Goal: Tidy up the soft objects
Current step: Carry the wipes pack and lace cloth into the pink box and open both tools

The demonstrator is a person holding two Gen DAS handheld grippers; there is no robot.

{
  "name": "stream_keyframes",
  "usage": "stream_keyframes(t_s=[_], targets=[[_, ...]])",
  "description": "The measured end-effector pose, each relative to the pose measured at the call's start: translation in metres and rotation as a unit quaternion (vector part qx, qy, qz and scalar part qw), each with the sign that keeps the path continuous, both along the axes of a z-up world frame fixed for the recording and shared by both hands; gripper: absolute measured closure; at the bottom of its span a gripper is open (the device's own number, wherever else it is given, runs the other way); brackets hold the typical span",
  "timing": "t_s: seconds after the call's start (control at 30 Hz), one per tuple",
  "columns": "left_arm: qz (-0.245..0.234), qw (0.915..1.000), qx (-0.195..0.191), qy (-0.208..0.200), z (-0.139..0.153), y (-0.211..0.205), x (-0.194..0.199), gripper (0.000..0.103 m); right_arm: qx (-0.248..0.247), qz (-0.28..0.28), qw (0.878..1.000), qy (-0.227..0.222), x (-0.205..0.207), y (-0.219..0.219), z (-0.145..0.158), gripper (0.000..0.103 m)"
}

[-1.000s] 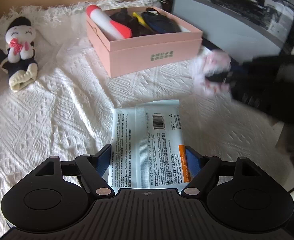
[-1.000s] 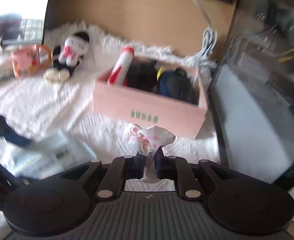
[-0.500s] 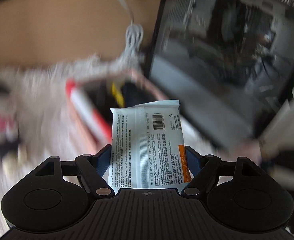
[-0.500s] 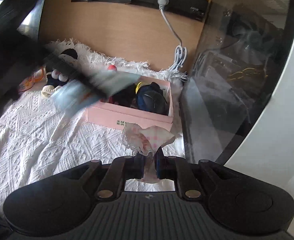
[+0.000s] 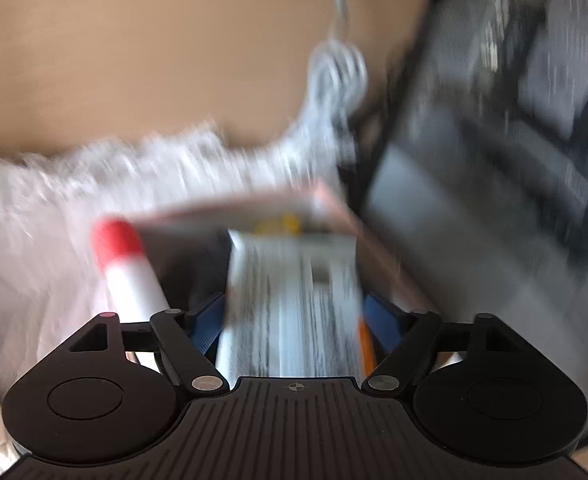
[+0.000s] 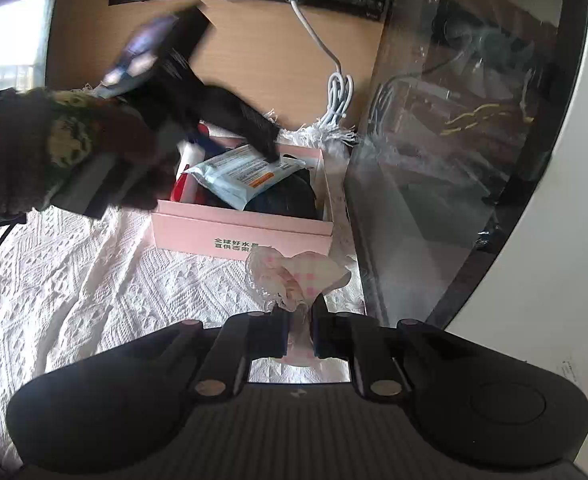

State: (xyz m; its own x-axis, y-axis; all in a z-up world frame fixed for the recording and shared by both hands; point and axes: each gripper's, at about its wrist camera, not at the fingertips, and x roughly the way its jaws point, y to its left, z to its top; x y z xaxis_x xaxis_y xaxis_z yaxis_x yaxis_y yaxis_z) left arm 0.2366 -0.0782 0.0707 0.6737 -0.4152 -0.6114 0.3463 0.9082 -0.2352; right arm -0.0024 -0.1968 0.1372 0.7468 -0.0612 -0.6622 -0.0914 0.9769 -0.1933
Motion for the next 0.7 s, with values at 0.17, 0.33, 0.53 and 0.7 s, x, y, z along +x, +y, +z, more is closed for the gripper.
stream_keyframes(t_s=[0.17, 0.33, 0.53, 0.7], targets=[[0.032, 0.9963, -0.064, -0.048, 0.042, 0.041, -0.009, 0.024, 0.025, 0.010, 1.000, -0.003, 0.035, -0.001, 0.008, 0.092], [0.063, 0.9944, -0.081, -0.025, 0.040, 0.092, -0.050, 0.024, 0.092, 0.011, 0.996, 0.012, 0.106, 0.002, 0.019, 0.092], [0.096, 0.9910, -0.089, 0.027, 0.021, 0.137, -0.129, 0.024, 0.154, 0.000, 0.984, 0.089, 0.199, 0.015, -0.018, 0.092], [0.140, 0.9833, -0.102, 0.055, 0.007, 0.176, -0.181, 0.024, 0.136, -0.006, 0.983, 0.127, 0.235, 0.022, -0.048, 0.093]])
